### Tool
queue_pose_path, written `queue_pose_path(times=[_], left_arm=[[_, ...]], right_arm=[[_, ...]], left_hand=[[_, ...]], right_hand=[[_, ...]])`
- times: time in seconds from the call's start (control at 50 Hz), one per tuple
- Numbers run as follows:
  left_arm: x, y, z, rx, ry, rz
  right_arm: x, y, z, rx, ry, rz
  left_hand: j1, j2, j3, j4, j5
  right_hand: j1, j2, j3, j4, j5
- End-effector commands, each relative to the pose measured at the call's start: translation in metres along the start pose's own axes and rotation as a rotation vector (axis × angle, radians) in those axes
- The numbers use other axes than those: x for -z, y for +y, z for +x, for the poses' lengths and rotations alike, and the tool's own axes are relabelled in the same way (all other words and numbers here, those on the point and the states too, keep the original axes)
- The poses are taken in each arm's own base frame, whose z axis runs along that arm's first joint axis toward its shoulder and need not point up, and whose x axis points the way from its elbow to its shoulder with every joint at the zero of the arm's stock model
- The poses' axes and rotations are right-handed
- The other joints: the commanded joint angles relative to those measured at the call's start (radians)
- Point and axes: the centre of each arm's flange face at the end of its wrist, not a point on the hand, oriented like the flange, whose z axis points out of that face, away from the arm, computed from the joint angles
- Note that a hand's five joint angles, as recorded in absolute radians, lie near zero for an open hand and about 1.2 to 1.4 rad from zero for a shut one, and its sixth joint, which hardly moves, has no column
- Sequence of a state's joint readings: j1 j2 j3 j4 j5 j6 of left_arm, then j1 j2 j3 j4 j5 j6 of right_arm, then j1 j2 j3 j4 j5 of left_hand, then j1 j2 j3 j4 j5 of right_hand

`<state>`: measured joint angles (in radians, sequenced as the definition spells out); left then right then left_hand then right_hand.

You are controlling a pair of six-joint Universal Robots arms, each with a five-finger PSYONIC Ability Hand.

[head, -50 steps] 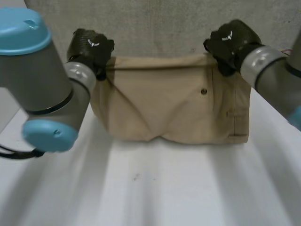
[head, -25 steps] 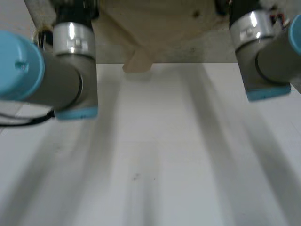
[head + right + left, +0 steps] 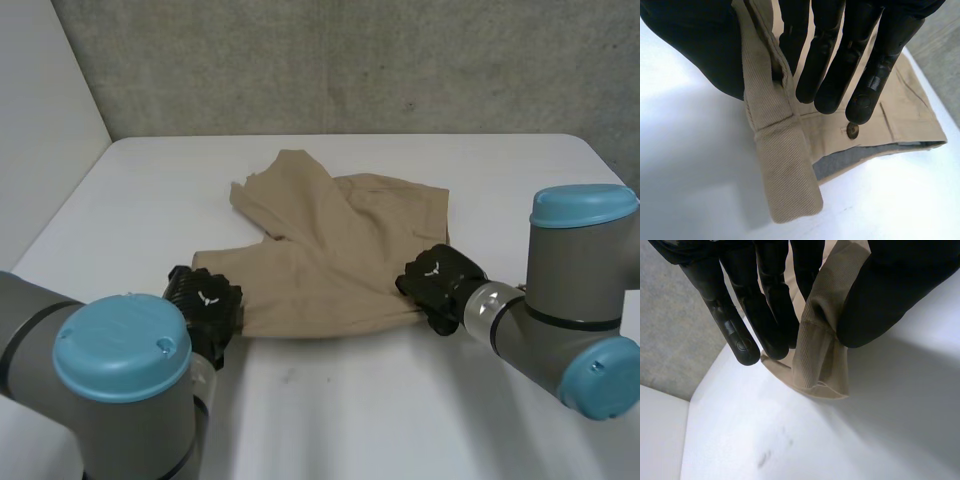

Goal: Fold the shorts.

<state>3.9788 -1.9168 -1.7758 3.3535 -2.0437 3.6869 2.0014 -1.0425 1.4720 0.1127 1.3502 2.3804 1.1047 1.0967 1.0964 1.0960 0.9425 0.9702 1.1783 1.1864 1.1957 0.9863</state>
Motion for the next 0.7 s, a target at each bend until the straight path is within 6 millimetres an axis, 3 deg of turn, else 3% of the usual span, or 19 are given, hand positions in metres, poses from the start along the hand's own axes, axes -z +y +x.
queue_pose_path(times=[0.02, 0.14, 0.26, 0.46, 0.7], left_arm=[[0.03, -0.016, -0.026, 0.131, -0.01, 0.041], [0.035, -0.026, -0.042, 0.192, -0.021, 0.097], [0.013, -0.01, -0.057, 0.217, 0.016, 0.073], [-0.001, 0.019, -0.052, 0.234, 0.199, 0.044], [0.011, 0.037, -0.041, 0.237, 0.246, -0.043]], right_arm=[[0.032, -0.003, -0.003, -0.025, 0.038, 0.035], [0.047, 0.002, 0.013, -0.129, 0.123, 0.102], [0.052, 0.021, 0.02, -0.299, 0.085, 0.086], [0.053, 0.032, 0.017, -0.316, 0.035, 0.059], [0.043, 0.045, 0.007, -0.258, 0.012, 0.029]], left_hand=[[-0.788, -0.78, -0.78, -0.78, -0.801], [-0.812, -0.804, -0.804, -0.803, -0.824], [-0.809, -0.801, -0.801, -0.8, -0.821], [-0.73, -0.722, -0.722, -0.721, -0.742], [-0.674, -0.666, -0.666, -0.665, -0.686]], right_hand=[[-0.43, -0.638, -0.646, -0.655, -0.621], [-0.592, -0.8, -0.808, -0.817, -0.782], [-0.6, -0.809, -0.817, -0.826, -0.791], [-0.498, -0.706, -0.714, -0.723, -0.688], [-0.427, -0.635, -0.643, -0.653, -0.618]])
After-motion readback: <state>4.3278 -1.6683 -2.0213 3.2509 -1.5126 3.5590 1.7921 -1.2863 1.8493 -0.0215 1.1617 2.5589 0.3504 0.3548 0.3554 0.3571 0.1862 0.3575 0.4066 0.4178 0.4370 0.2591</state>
